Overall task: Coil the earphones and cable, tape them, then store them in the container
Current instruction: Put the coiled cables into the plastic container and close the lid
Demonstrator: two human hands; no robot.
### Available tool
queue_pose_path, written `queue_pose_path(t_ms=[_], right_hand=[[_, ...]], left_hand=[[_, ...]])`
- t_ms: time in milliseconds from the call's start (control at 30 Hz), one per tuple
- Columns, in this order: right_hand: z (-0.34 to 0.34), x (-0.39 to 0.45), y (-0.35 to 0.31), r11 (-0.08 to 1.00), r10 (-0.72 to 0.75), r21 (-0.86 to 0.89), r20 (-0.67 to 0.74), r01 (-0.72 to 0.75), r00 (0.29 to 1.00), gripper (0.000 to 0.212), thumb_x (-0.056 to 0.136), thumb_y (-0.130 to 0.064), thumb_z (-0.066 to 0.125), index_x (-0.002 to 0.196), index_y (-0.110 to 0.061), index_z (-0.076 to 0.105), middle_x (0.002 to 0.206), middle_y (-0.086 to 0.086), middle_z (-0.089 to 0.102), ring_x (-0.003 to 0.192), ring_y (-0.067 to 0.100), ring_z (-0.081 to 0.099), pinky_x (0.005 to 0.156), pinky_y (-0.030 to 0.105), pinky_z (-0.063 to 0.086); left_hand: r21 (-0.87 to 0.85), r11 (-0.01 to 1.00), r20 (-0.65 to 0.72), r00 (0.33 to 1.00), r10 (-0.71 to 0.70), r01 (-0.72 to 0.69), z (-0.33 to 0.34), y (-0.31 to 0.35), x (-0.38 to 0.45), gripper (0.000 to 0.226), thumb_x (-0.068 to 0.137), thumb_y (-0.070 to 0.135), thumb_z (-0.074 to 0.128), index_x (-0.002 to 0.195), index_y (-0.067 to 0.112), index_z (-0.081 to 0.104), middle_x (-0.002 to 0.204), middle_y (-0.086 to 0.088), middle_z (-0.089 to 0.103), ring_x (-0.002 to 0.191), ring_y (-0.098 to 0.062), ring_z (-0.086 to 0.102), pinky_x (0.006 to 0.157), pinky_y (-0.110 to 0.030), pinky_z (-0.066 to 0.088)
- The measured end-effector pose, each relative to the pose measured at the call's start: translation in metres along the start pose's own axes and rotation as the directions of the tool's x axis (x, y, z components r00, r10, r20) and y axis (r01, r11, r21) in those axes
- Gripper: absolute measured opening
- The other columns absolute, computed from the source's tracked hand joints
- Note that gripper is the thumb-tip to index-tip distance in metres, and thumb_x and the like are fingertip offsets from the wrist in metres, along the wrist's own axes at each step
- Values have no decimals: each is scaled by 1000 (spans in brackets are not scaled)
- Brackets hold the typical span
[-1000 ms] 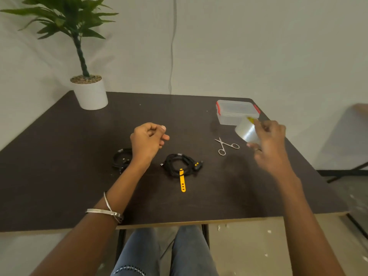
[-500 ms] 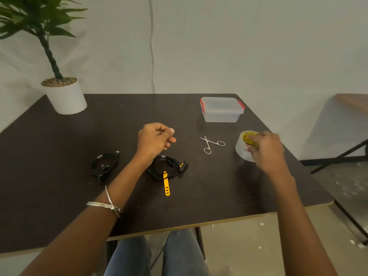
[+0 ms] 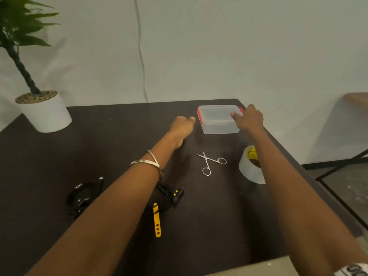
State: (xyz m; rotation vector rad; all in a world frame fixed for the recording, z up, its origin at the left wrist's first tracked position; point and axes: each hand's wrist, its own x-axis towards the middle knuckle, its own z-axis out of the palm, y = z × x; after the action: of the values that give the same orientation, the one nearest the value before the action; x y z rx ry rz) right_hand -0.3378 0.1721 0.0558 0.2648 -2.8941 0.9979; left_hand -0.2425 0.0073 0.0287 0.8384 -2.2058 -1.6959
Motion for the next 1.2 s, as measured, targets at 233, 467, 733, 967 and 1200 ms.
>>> queue_pose_path(t_ms=[233,467,733,967,1200], right_hand=[[5,8,1,997,12,76,71,-18,997,54,91,-29,63,131,3,45,133,20,52,121,35,50,94,36,43],[9,-24,-21,910,-10,415,18,2,1000,60,76,-17,80,125,-3,48,128,12,55,103,22,53,78,27,40],[53,-86,-74,785,-123,617,254,-63,959,75,64,-11,88,128,-4,51,116,-1,58,104,24,61,89,46,55],[92,-133,-93,780,-226,621,393,-76,891,29,64,-13,88,85,-12,68,94,6,72,89,23,70,77,40,59],[99,-154,-94,832,-114,553,236,-37,965,35,82,-37,73,86,-3,65,89,12,68,76,22,64,68,44,60]], left_hand=[[-214,974,210,977,-28,74,20,13,3,32,98,19,46,124,5,58,116,1,59,102,-12,53,82,-22,38],[-436,900,-93,995,-33,-11,-12,1,-3,12,89,19,65,82,9,62,84,-6,67,75,-18,64,63,-26,54],[-227,964,-410,912,31,-135,-115,-41,-47,5,83,18,68,81,15,72,86,-9,73,78,-20,69,74,-36,59],[-19,999,-493,870,26,-41,-174,-80,-85,39,93,34,58,74,1,69,69,-9,66,58,-17,58,53,-22,45],[13,1000,-448,894,2,5,-188,-93,-90,40,91,36,61,72,3,72,62,-11,66,52,-17,58,61,-26,49]])
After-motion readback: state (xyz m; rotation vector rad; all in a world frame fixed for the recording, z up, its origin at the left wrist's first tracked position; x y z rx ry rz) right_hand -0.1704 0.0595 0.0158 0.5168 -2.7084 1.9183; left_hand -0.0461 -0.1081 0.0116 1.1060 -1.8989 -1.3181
